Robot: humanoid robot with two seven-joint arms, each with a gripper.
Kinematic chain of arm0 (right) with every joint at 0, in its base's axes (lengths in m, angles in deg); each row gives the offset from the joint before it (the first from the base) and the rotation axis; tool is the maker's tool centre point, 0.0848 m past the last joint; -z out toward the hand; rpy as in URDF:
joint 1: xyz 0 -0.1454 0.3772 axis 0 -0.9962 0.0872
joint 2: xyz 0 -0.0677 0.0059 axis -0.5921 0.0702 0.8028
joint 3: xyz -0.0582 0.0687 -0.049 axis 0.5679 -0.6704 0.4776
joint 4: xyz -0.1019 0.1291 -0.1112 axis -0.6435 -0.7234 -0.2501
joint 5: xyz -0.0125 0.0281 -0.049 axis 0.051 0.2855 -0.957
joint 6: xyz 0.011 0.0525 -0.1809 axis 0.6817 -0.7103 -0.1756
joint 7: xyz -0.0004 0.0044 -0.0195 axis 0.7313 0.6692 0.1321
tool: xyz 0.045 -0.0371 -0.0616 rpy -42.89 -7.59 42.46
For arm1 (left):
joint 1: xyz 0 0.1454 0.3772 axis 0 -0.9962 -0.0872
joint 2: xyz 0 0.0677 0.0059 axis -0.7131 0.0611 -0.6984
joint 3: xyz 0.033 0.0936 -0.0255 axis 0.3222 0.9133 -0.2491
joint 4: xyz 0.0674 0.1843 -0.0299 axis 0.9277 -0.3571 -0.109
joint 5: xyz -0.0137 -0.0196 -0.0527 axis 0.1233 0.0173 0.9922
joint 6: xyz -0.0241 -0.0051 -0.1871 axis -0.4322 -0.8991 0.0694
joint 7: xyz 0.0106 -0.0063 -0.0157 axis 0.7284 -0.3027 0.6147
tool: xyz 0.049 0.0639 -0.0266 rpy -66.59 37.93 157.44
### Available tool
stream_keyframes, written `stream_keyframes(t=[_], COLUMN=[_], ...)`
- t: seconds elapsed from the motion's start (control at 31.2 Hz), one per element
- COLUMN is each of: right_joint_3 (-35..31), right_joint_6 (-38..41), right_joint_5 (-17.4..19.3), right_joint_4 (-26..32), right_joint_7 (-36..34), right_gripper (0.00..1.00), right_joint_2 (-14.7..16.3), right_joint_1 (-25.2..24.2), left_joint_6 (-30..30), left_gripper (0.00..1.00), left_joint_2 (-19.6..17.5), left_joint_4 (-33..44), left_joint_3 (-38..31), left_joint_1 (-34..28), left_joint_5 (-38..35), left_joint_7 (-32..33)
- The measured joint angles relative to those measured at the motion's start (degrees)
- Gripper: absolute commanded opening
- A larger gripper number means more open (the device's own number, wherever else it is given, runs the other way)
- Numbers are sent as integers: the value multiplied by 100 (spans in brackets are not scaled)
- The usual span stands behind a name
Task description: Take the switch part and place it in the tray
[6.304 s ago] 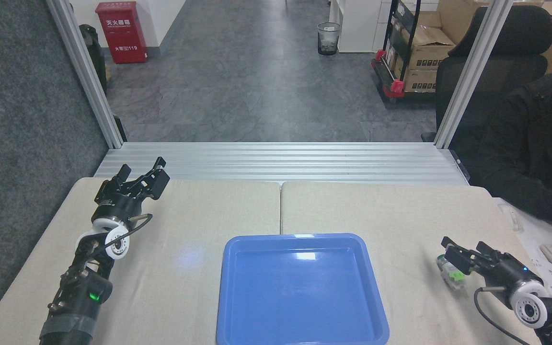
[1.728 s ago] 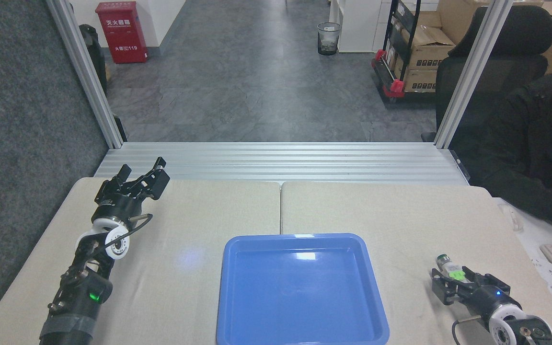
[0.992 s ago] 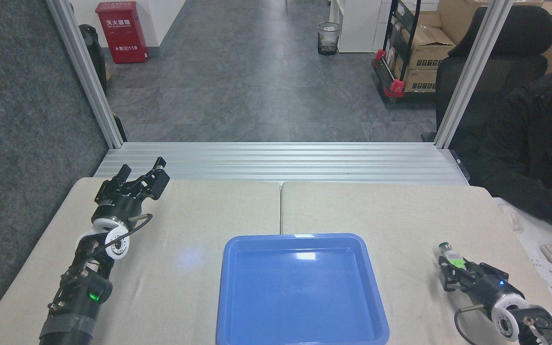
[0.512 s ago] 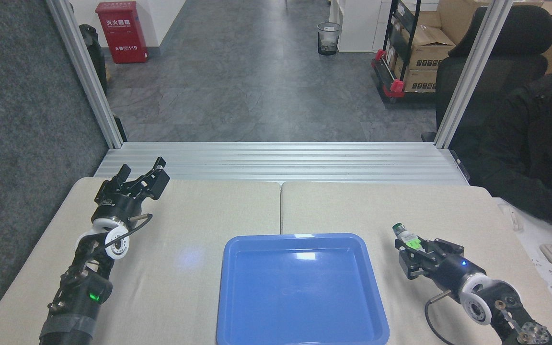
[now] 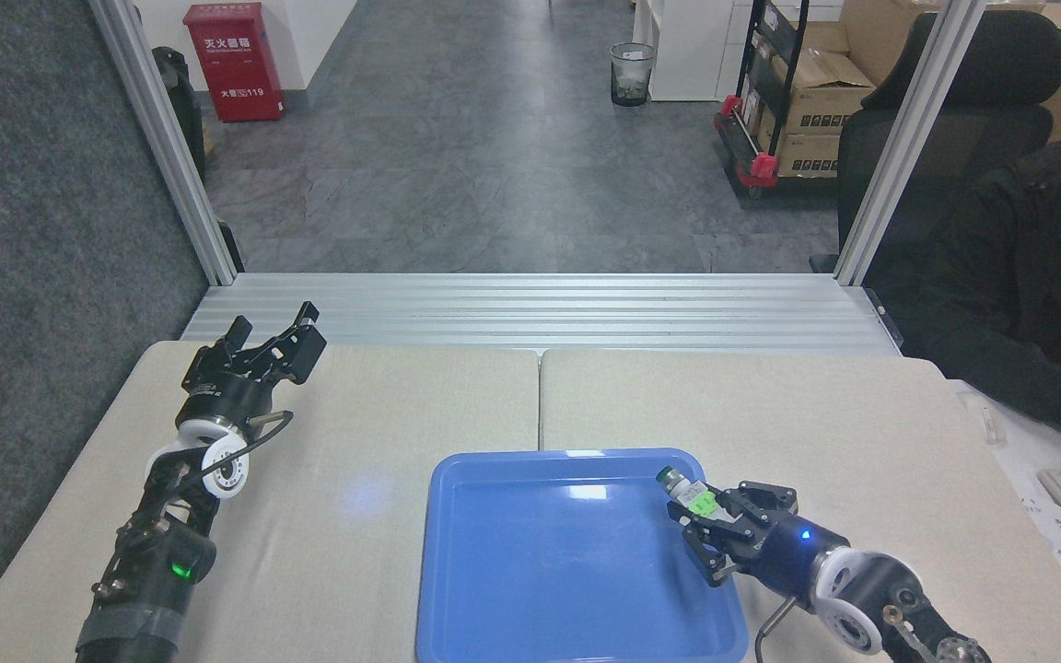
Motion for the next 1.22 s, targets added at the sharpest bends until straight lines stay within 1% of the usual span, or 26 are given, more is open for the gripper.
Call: stream_keyframes(t=[0.13,0.29,0.32,0.35,0.38,0.42,0.45,0.51,0.64,0.83,1.02,1.22], right_joint_3=[157,281,300,319,337,352,363,364,310,104,-457,-1198], right_joint_6=[2,-58,-81,-111,-146,-181,-214,-263,-302,-308,-309,-300], right_joint_5=[-170,-299,-315,-331,-342,-347,-350,-341,-224,151,502,677], right_joint_4=[39,58,58,58,58,58,57,57,56,101,144,75], right_joint_7=[12,15,15,15,15,15,15,15,9,4,4,-12], right_gripper=[0,0,10,40,72,82,84,93,98,98,98,97], right_joint_2=[-103,-213,-228,-247,-266,-282,-301,-338,-428,-531,-584,-567], right_joint_1=[-151,-231,-233,-235,-238,-240,-242,-247,-259,-234,58,334], left_joint_6=[0,0,0,0,0,0,0,0,0,0,0,0], left_gripper=[100,100,100,100,100,100,100,100,100,100,100,100], left_joint_2=[0,0,0,0,0,0,0,0,0,0,0,0], left_joint_4=[0,0,0,0,0,0,0,0,0,0,0,0], left_joint_3=[0,0,0,0,0,0,0,0,0,0,0,0], left_joint_1=[0,0,0,0,0,0,0,0,0,0,0,0], left_joint_5=[0,0,0,0,0,0,0,0,0,0,0,0], left_joint_7=[0,0,0,0,0,0,0,0,0,0,0,0])
